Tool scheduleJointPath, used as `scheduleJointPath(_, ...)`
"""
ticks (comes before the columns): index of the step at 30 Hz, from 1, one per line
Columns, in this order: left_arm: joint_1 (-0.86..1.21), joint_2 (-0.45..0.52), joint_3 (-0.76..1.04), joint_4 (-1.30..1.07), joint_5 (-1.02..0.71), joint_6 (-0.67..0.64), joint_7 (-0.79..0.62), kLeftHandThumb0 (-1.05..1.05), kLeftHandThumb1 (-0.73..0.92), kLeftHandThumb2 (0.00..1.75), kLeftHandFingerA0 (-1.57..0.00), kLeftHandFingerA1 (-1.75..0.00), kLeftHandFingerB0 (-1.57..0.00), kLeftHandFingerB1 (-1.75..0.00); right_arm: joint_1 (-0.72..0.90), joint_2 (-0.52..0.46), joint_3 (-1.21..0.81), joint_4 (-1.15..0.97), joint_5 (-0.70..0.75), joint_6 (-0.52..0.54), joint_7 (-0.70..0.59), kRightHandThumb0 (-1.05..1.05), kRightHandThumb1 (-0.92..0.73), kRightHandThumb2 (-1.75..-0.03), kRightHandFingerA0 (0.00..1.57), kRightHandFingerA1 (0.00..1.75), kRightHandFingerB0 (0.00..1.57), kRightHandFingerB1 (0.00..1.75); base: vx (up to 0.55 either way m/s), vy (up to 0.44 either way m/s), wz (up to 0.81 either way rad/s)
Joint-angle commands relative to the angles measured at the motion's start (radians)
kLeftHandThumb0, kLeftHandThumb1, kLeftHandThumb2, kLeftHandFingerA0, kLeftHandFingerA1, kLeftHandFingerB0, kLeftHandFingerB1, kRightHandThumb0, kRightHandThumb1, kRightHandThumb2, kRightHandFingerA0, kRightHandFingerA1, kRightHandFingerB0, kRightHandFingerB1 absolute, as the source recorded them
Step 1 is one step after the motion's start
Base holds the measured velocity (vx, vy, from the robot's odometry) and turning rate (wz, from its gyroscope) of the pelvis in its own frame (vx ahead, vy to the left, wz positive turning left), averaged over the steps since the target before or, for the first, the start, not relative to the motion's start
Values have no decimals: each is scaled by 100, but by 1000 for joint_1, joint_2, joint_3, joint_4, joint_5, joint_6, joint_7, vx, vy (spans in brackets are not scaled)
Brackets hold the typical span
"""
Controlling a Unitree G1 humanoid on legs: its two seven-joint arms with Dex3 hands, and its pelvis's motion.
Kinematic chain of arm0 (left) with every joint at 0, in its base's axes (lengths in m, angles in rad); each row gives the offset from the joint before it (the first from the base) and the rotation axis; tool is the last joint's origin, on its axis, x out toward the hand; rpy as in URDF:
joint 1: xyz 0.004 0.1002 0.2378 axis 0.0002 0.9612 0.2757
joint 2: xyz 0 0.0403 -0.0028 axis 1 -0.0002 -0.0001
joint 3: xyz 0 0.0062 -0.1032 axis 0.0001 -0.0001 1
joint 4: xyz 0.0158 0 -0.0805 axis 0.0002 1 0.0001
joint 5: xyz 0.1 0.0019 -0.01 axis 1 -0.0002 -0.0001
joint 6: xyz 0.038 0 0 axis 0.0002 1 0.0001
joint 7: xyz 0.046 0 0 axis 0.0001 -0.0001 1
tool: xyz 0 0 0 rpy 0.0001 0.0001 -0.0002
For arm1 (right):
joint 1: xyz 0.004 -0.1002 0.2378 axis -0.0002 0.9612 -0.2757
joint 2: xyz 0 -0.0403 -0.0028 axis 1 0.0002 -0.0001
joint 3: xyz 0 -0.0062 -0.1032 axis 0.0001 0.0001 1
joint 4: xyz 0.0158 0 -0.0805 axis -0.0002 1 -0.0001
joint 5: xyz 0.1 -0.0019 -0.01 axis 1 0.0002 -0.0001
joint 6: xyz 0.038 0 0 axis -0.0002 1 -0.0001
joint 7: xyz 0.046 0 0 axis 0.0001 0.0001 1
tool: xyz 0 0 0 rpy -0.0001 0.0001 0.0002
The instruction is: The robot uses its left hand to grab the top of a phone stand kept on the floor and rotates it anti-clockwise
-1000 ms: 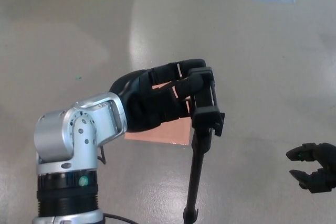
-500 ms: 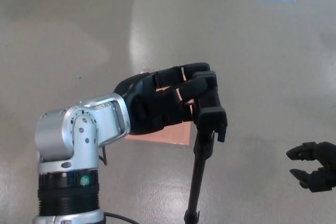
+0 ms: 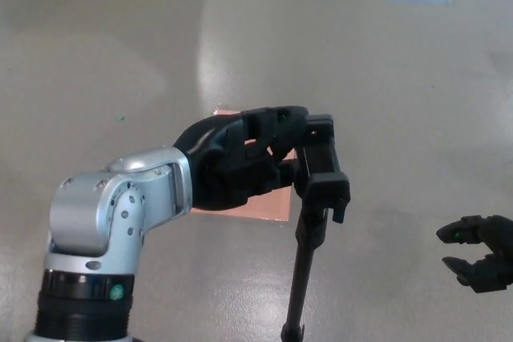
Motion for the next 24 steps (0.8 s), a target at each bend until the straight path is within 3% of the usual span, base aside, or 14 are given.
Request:
scheduleJointPath(1, 30, 80, -56, 29, -62, -184, -231, -83, 52, 88, 0, -9, 0, -9, -2, -24, -7, 5, 5, -14, 19, -47, -72, -82, 36, 51, 19, 40, 0, 0, 0)
scheduleJointPath(5, 29, 95, -68, 40, -63, -201, -253, -90, 55, 89, 0, -3, 0, -3, -4, -25, -3, 6, 1, -19, 19, -47, -72, -82, 36, 51, 19, 40, 0, 0, 0)
scheduleJointPath(6, 29, 97, -71, 42, -63, -205, -256, -91, 55, 90, 0, -3, 0, -2, -4, -25, -4, 6, 2, -19, 21, -39, -84, -64, 41, 46, 24, 32, 0, 0, 0)
scheduleJointPath(8, 29, 102, -76, 45, -64, -213, -261, -91, 55, 90, 0, -3, 0, -2, -4, -25, -5, 6, 3, -18, 23, -39, -84, -64, 41, 46, 24, 32, 0, 0, 0)
scheduleJointPath(9, 29, 104, -76, 48, -64, -217, -264, -92, 56, 90, 0, -3, 0, -2, -6, -24, -6, 7, 4, -15, 25, -46, -72, -80, 36, 51, 20, 39, 0, 0, 0)
scheduleJointPath(15, 35, 114, -60, 74, -85, -240, -284, -88, 53, 90, 0, -8, 0, -5, -12, -21, -1, 9, -3, -12, 24, -47, -72, -80, 36, 51, 22, 40, 0, 0, 0)
scheduleJointPath(16, 38, 120, -53, 89, -83, -262, -291, -95, 57, 93, 0, -5, 0, 0, -13, -22, 3, 10, -7, -8, 22, -39, -84, -65, 41, 44, 23, 31, 0, 0, 0)
scheduleJointPath(17, 40, 125, -50, 99, -80, -279, -297, -95, 57, 93, 0, -5, 0, 0, -13, -23, 6, 10, -10, -6, 20, -39, -84, -65, 41, 44, 23, 31, 0, 0, 0)
scheduleJointPath(18, 42, 134, -45, 110, -77, -299, -301, -95, 57, 94, 0, -5, 0, 0, -13, -23, 9, 10, -14, -3, 19, -47, -72, -82, 36, 50, 18, 39, 0, 0, 0)
scheduleJointPath(24, 31, 187, 52, 222, -117, -325, -330, -96, 58, 94, 0, 0, 0, 0, -14, -17, 7, 14, -12, 8, 17, -47, -71, -81, 36, 50, 16, 38, 0, 0, 0)
